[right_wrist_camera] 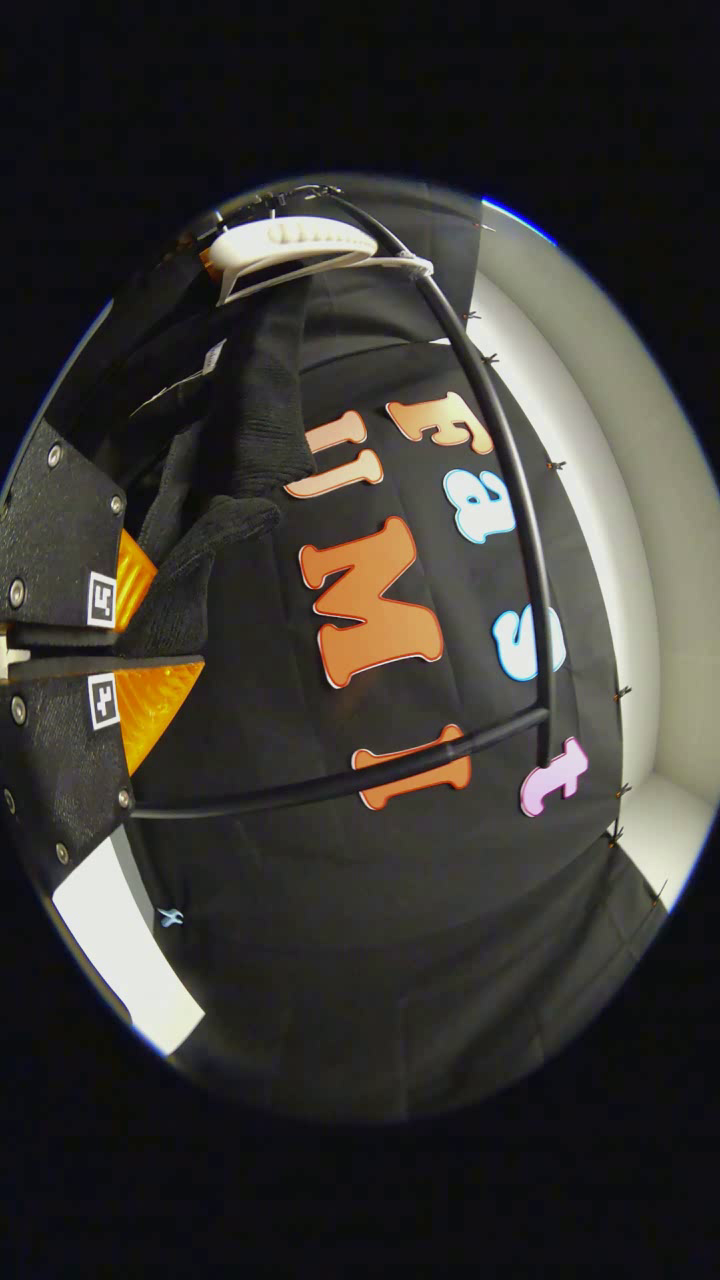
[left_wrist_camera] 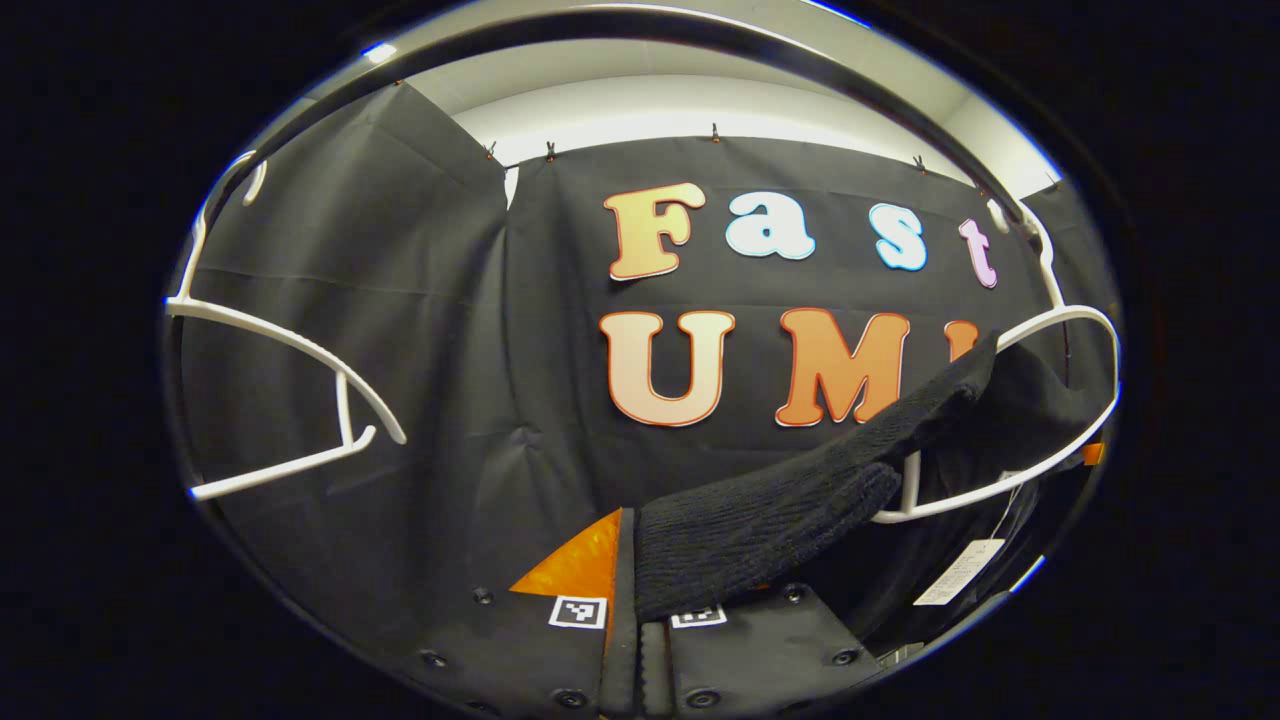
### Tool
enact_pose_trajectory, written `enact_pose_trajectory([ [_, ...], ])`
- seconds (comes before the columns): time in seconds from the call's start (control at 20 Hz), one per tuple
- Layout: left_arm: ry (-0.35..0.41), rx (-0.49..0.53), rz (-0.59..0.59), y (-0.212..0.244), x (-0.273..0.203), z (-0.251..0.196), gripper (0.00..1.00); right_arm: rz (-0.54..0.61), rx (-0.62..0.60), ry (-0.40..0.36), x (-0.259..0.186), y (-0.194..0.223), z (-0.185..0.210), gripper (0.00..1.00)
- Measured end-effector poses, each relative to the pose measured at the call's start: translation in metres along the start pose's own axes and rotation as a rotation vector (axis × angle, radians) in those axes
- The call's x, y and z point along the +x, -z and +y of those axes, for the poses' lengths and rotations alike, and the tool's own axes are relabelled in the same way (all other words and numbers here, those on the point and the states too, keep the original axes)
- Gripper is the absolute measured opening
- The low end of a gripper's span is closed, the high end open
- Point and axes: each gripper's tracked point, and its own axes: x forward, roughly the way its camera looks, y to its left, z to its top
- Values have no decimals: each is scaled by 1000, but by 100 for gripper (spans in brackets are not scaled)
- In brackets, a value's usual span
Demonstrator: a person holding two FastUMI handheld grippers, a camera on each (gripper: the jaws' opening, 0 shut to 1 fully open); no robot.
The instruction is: Grasp the clothes on the hanger with both hands and then place them into the laundry hamper below.
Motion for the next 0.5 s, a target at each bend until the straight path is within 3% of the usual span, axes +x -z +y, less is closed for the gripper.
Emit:
enact_pose_trajectory([
  [0.5, -42, -6, 83, 35, -3, 19, 11, 151, 25, -26, 26, 87, 21, 3],
])
